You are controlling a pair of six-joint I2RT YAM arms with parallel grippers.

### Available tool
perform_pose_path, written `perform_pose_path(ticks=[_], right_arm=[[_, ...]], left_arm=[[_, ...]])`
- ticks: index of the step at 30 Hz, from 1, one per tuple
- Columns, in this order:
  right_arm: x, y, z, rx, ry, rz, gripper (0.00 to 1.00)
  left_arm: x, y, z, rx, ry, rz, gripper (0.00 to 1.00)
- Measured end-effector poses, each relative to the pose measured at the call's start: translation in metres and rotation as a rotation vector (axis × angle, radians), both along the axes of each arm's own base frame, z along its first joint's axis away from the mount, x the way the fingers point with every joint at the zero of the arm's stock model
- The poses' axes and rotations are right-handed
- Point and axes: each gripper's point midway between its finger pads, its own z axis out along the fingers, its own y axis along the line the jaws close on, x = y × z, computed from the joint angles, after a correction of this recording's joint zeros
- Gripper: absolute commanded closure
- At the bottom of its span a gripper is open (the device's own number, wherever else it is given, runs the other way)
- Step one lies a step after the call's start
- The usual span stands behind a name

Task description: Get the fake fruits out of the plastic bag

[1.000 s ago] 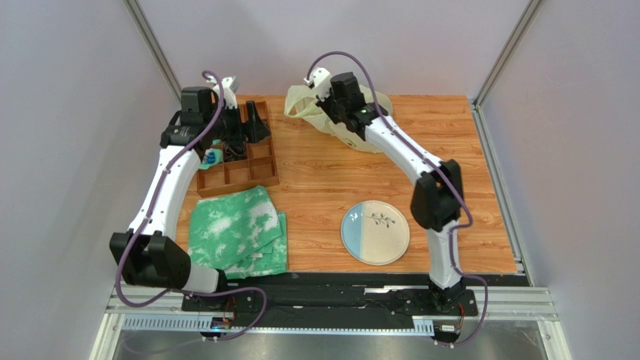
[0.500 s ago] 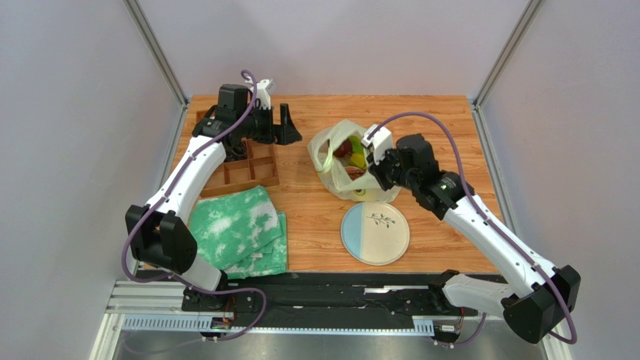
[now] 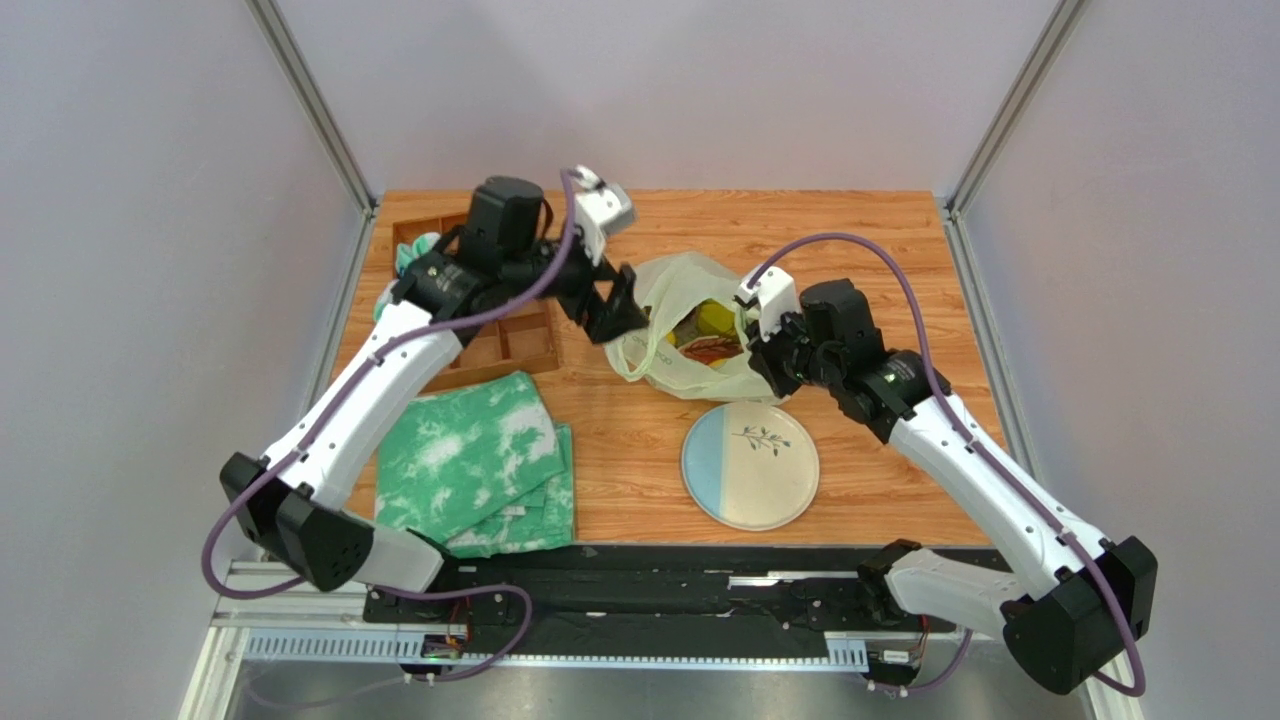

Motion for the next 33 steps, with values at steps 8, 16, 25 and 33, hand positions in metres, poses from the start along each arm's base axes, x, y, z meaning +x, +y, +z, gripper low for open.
perform_pose_path(ticks=[8, 16, 25, 33], right_arm=[[0.003, 0.005, 0.015, 0.025, -0.023, 0.011, 1.00], [0.004, 0.004, 0.015, 0.023, -0.023, 0.007, 1.00], [0.121, -0.017, 0.050, -0.005, -0.098, -0.143, 1.00], [0.247, -0.062, 0.131, 0.037, -0.329, -0.308, 1.00]], left_arm=[[-0.072, -0.023, -0.072, 0.279, -0.065, -0.161, 0.01], [-0.016, -0.012, -0.124, 0.529, -0.088, 0.009, 1.00], [0.110, -0.009, -0.091, 0.441, -0.036, 0.240, 1.00], [0.174, -0.001, 0.070, 0.099, -0.294, 0.295, 1.00]])
